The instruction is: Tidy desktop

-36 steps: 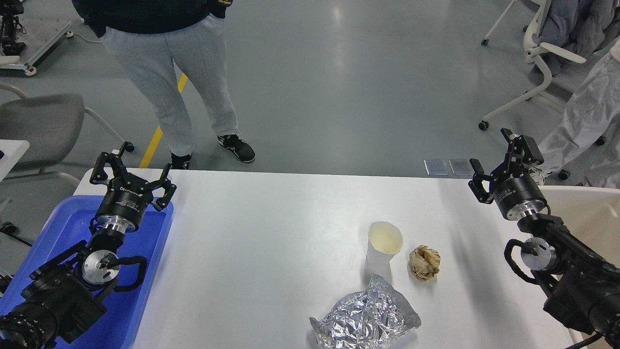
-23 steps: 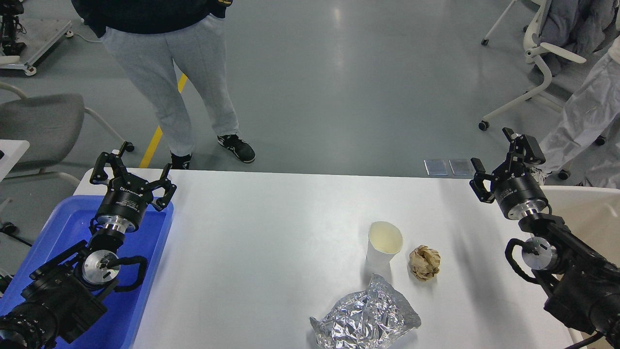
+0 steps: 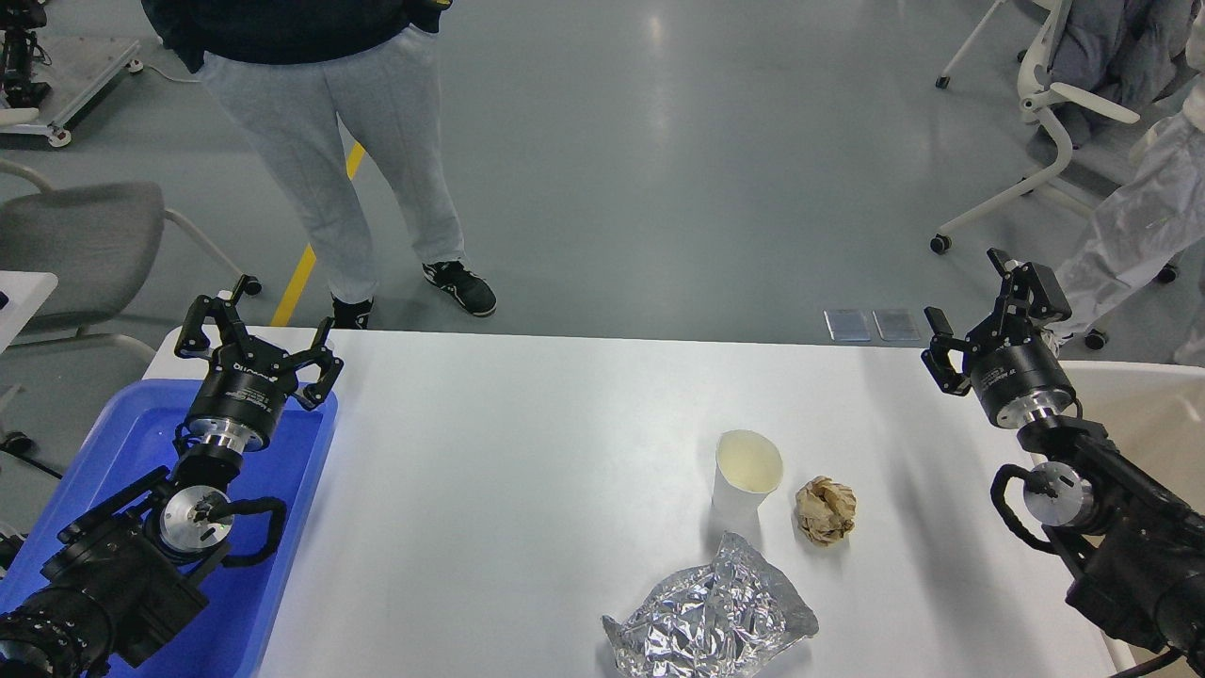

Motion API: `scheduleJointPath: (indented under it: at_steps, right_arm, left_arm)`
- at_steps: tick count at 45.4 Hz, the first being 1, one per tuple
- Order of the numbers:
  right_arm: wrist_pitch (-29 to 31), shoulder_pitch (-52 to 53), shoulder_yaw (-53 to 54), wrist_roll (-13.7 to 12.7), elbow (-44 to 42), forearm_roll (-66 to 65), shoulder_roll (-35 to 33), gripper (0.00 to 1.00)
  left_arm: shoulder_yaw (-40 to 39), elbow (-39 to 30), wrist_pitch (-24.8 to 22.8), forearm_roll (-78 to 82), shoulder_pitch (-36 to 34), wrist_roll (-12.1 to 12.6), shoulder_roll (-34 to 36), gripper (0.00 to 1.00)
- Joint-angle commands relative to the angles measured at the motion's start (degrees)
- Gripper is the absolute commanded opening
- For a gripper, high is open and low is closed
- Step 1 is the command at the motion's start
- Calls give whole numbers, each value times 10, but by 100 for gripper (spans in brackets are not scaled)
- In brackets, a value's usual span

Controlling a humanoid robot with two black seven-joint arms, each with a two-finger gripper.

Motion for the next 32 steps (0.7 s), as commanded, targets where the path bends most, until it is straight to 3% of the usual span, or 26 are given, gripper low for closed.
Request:
scheduleJointPath:
  at_steps: [1, 8, 21, 32]
  right_arm:
    - [3, 6, -13, -18, 8, 1, -3, 100]
    - [6, 6, -4, -78, 26, 33, -4, 100]
    - [15, 8, -102, -85, 57, 34, -51, 100]
    - [43, 69, -245, -87, 187, 0, -140, 100]
  left_arm:
    - [1, 0, 0, 0, 0, 0, 0, 100]
    - [1, 0, 0, 0, 0, 0, 1, 100]
    - [0, -1, -1, -1, -1, 0, 0, 100]
    - [0, -1, -2, -1, -2, 1, 1, 100]
